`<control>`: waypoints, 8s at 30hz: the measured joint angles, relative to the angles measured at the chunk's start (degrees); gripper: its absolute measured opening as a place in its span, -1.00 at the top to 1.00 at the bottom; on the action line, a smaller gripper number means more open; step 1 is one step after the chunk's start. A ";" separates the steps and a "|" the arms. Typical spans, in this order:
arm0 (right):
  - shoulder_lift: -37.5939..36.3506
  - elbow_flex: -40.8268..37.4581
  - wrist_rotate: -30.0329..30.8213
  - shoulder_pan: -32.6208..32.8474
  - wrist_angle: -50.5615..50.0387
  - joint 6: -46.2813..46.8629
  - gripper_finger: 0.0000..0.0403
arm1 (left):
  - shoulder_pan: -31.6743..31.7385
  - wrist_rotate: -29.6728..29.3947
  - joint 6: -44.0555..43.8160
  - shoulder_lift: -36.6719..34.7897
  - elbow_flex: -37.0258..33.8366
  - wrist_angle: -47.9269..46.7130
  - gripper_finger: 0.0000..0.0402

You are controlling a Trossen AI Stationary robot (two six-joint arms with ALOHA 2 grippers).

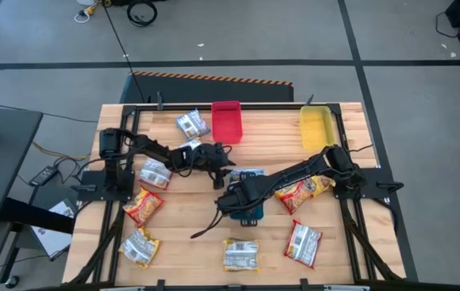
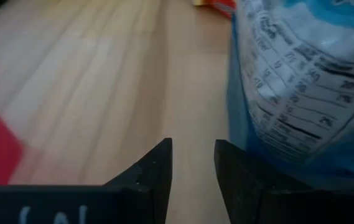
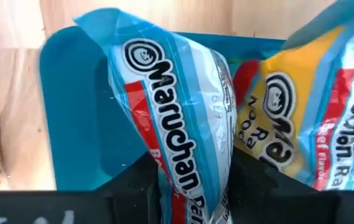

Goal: Sort Maruchan noodles
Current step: Put the blue noodle pack into the blue bin

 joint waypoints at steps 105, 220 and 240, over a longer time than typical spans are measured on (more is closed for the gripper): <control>-20.08 -22.25 16.93 3.92 1.87 11.45 -0.12 | 22.86 -34.48 69.00 -8.27 0.17 -38.73 0.27; -35.28 -22.12 8.23 1.56 58.69 -37.20 -0.75 | -9.35 12.56 19.03 -62.22 0.02 -41.67 0.97; -32.89 -22.21 4.18 2.06 62.03 -36.39 -0.15 | -13.46 9.39 25.27 -49.77 0.00 -26.13 0.95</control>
